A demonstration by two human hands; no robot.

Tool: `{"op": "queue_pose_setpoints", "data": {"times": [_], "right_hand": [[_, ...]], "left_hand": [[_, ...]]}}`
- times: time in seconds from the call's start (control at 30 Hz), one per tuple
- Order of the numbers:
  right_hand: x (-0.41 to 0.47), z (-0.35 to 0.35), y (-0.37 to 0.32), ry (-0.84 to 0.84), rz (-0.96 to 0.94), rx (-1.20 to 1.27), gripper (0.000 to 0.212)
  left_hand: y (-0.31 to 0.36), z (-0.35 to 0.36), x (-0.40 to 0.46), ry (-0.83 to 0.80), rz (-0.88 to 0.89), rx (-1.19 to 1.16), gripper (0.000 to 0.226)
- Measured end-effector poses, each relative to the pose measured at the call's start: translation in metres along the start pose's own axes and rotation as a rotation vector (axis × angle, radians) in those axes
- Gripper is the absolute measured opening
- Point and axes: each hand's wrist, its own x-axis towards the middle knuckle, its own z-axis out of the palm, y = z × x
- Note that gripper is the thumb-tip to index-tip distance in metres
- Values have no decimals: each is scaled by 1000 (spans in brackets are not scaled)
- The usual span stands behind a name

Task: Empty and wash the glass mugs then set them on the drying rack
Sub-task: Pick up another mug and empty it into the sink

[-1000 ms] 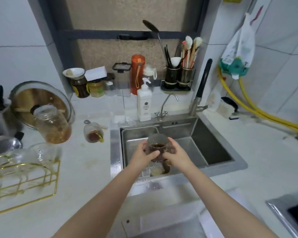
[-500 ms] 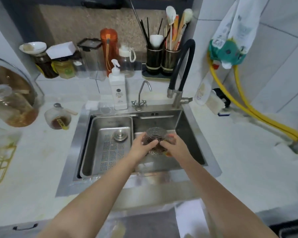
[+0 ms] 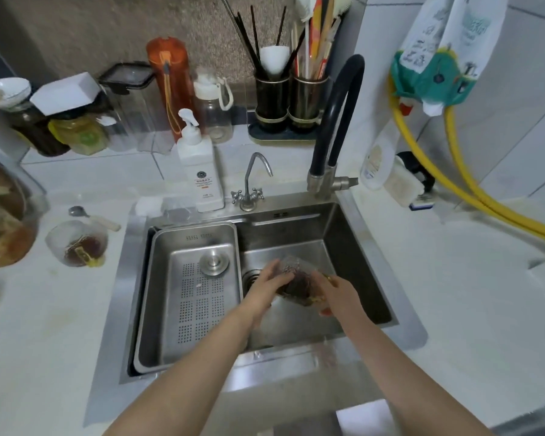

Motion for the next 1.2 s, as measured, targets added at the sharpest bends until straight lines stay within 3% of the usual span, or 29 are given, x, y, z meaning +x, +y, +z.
{"op": "queue_pose_setpoints", "data": {"times": [0.07,0.23,0.47,0.7,0.87,1.1,1.2], "right_hand": [[8,7,-4,15,33,24,29],[23,24,-2,11,70,118,24],[38,35,4,18,78,166,25],[47,37,12,35,151,301,28],[51,38,18,101,114,245,26],[32,27,6,79,-24,112,33],[26,20,3,29,-27,151,26]], "left_hand": [[1,-7,11,-14,-28,33,85],[2,-19,32,4,-41,41,86],[8,-25,44,45,-57,39,59],[13,-23,43,67,44,91,63],[19,-15,42,125,135,117,58],[29,-6,45,200,79,136,45],[31,-2,50,245,71,195,64]]}}
